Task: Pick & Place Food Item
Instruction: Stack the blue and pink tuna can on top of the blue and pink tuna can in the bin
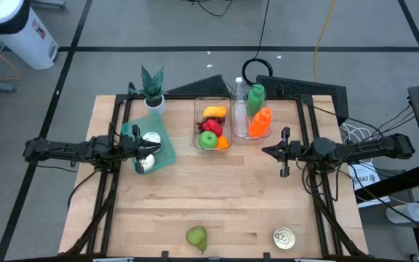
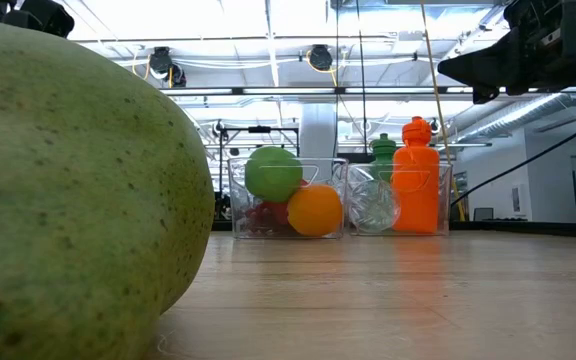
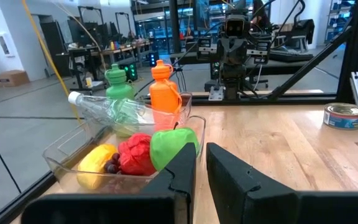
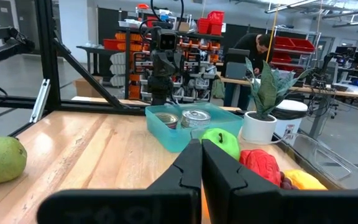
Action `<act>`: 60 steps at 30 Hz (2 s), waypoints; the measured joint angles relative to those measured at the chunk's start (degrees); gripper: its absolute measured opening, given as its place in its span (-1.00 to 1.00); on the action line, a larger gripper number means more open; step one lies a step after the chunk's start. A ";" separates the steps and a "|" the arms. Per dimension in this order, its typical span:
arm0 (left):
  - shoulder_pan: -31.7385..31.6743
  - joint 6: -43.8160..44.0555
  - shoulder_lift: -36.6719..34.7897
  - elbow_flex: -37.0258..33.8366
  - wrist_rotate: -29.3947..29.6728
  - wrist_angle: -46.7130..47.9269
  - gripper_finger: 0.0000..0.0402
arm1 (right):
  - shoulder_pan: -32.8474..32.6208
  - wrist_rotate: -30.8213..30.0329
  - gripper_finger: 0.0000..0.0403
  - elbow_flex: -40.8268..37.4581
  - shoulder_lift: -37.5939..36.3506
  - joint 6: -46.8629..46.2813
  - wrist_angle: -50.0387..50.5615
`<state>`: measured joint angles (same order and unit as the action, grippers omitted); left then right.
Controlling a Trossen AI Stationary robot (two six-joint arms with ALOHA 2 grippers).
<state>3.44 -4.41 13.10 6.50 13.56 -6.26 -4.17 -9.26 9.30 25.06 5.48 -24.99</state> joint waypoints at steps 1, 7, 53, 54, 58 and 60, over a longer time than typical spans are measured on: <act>0.00 -0.16 0.00 0.00 0.00 -0.01 -0.75 | -0.01 -0.02 -1.00 0.00 0.00 0.06 0.00; 0.00 0.67 0.00 0.00 0.00 0.00 -0.75 | -0.81 0.61 -1.00 0.02 0.53 -1.08 -3.10; 0.00 0.55 0.02 0.00 0.04 0.20 -0.75 | -52.63 3.63 -1.00 33.29 50.90 -57.28 28.31; 0.01 0.55 0.01 0.00 0.04 0.22 -0.75 | -53.18 3.61 -1.00 33.29 51.68 -59.82 28.76; 0.02 0.60 0.02 0.00 0.03 0.22 -0.75 | -54.20 4.09 -1.00 33.18 54.49 -66.45 30.04; 0.01 0.60 0.01 0.00 0.04 0.22 -0.75 | -54.20 5.12 -1.00 32.40 55.38 -68.01 29.99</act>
<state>3.46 -3.81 13.12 6.50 13.61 -6.04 -58.37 -4.14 41.70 80.44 -62.53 5.00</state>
